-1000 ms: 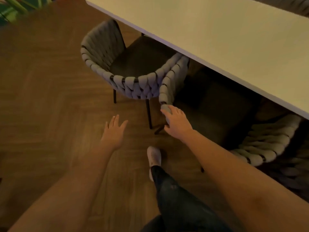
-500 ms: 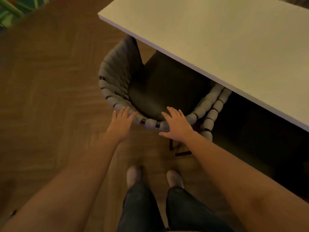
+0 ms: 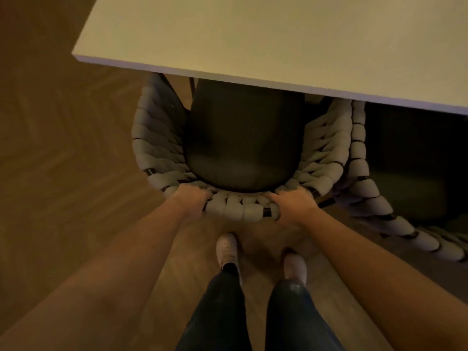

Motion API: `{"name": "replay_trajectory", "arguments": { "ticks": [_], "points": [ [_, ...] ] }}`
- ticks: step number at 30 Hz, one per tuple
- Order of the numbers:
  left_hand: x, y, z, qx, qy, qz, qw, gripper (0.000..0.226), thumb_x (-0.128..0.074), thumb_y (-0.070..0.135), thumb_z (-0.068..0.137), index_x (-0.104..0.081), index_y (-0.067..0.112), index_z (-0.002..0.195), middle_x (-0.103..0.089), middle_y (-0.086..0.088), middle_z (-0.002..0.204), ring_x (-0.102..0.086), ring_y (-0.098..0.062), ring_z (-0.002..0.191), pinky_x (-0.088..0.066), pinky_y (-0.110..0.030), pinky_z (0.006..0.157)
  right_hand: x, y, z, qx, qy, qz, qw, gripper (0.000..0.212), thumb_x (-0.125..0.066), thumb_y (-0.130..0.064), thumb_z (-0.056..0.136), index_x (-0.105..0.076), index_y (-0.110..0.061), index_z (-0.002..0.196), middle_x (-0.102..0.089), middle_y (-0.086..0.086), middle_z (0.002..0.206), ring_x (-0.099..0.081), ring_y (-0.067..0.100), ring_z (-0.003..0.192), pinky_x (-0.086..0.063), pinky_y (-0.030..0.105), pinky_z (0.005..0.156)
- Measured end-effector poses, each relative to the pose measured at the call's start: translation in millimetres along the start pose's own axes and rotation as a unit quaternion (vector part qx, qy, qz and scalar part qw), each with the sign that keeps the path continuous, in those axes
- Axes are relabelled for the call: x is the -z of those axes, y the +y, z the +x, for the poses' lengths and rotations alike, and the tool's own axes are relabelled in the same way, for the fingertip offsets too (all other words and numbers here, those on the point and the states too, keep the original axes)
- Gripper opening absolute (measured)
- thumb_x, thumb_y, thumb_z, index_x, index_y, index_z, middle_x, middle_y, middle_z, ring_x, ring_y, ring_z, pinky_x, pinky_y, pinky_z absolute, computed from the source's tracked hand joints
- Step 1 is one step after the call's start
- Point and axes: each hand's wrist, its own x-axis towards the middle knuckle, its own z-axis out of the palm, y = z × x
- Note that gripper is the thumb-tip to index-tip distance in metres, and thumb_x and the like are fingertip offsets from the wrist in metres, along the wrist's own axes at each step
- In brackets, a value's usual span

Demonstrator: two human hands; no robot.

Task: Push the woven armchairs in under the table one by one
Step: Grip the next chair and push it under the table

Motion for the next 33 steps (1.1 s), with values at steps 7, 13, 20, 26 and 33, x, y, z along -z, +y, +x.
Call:
{"name": "replay_trajectory", "arguments": {
  "ticks": [7,13,20,26,33],
  "points": [
    [-23,2,4,-0.004,0.064,-0.015,0.998,0.034,-0.056,0.029,0.083,-0.058,0.027,0.116,-0.063,0.002,0.096,-0.058,-0.019,0.086,-0.041,-0.031,0.069,-8,-22,-5,-0.09,0.01,0.004,0.996,0.046,-0.053,-0.023,0.093,-0.042,-0.024,0.138,-0.062,0.001,0.121,-0.058,0.025,0.113,-0.027,0.047,0.109],
    [-66,16,-25,0.007,0.097,-0.043,0.994,0.032,-0.057,0.031,0.082,-0.059,0.027,0.113,-0.064,0.003,0.099,-0.06,-0.019,0.092,-0.042,-0.031,0.072,-25,-49,-29,-0.075,0.025,0.011,0.997,0.033,-0.053,-0.026,0.093,-0.049,-0.028,0.125,-0.063,-0.003,0.116,-0.057,0.023,0.109,-0.026,0.045,0.109],
    [-105,12,-62,0.012,0.097,-0.04,0.994,0.028,-0.055,0.03,0.087,-0.057,0.028,0.115,-0.064,0.003,0.105,-0.059,-0.019,0.098,-0.04,-0.03,0.076,-41,-95,-45,-0.061,0.027,0.023,0.997,0.027,-0.053,-0.021,0.092,-0.052,-0.026,0.118,-0.065,-0.001,0.112,-0.06,0.025,0.106,-0.025,0.049,0.109],
    [-102,-17,-68,-0.007,0.093,-0.039,0.995,0.032,-0.056,0.031,0.087,-0.057,0.03,0.118,-0.065,0.003,0.103,-0.06,-0.019,0.096,-0.043,-0.031,0.075,-23,-113,-35,-0.056,0.037,0.013,0.998,0.032,-0.052,-0.021,0.093,-0.048,-0.024,0.124,-0.063,0.002,0.114,-0.059,0.026,0.109,-0.024,0.05,0.111],
    [-93,-68,-61,-0.022,0.086,-0.018,0.996,0.032,-0.055,0.03,0.087,-0.057,0.031,0.119,-0.065,0.002,0.104,-0.061,-0.019,0.096,-0.043,-0.031,0.074,-3,-139,-7,-0.066,0.035,0.036,0.997,0.033,-0.055,-0.023,0.092,-0.049,-0.027,0.124,-0.062,0.001,0.111,-0.058,0.025,0.107,-0.025,0.049,0.11]
  ]
}}
